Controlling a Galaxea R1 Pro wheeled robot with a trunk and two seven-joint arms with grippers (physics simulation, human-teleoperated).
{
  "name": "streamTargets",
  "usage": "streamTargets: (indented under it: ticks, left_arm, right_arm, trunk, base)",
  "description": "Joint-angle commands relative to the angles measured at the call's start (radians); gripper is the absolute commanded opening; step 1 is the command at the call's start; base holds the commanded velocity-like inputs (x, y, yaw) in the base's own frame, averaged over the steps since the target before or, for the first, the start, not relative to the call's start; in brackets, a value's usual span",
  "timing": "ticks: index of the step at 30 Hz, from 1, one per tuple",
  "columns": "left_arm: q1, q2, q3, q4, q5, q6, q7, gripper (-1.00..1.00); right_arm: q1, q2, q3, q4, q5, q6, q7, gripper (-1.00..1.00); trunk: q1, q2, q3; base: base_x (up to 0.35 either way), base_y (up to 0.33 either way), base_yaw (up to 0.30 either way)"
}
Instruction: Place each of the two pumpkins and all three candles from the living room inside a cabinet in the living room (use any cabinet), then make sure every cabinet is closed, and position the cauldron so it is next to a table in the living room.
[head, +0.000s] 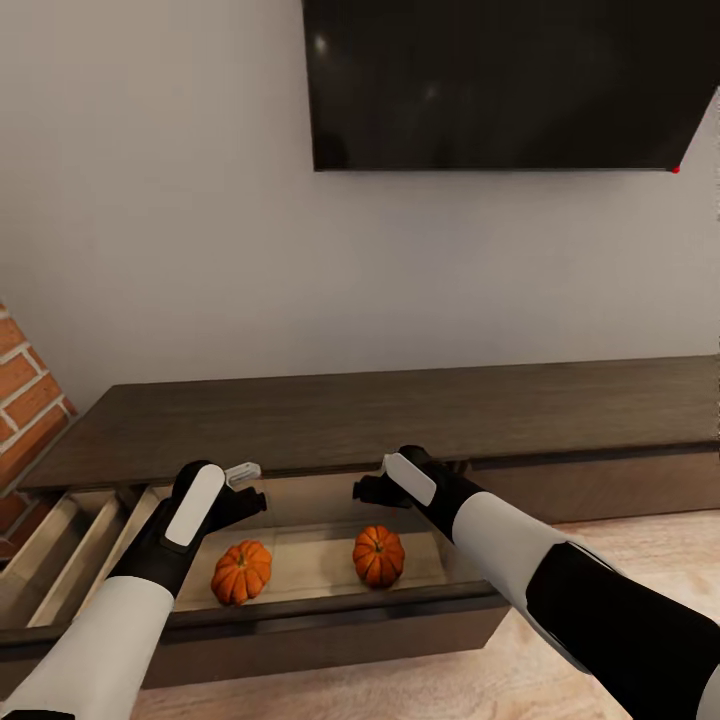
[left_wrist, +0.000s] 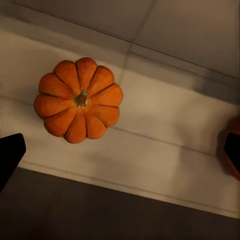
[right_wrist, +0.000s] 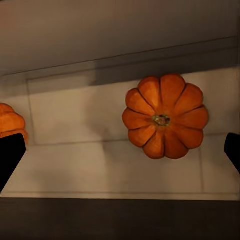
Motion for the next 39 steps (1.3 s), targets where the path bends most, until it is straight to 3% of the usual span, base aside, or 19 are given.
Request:
streamTargets:
  ticks: [1, 39]
  left_arm:
    - [-0.001, 0.003, -0.003, -0.001, 0.010, 0.001, 0.011, 1.00]
    - [-0.001, 0.004, 0.000, -0.001, 0.010, 0.001, 0.014, 1.00]
  right_arm:
    - [-0.001, -0.001, 0.007, -0.001, -0.010, 0.001, -0.008, 1.00]
    - [-0.001, -0.002, 0.007, -0.002, -0.010, 0.004, -0.011, 1.00]
  trunk:
    - [-0.001, 0.000, 0.003]
    - [-0.018, 0.009, 0.150]
  base:
    - [0.000, 0.000, 0.000]
    - [-0.008, 0.000, 0.000]
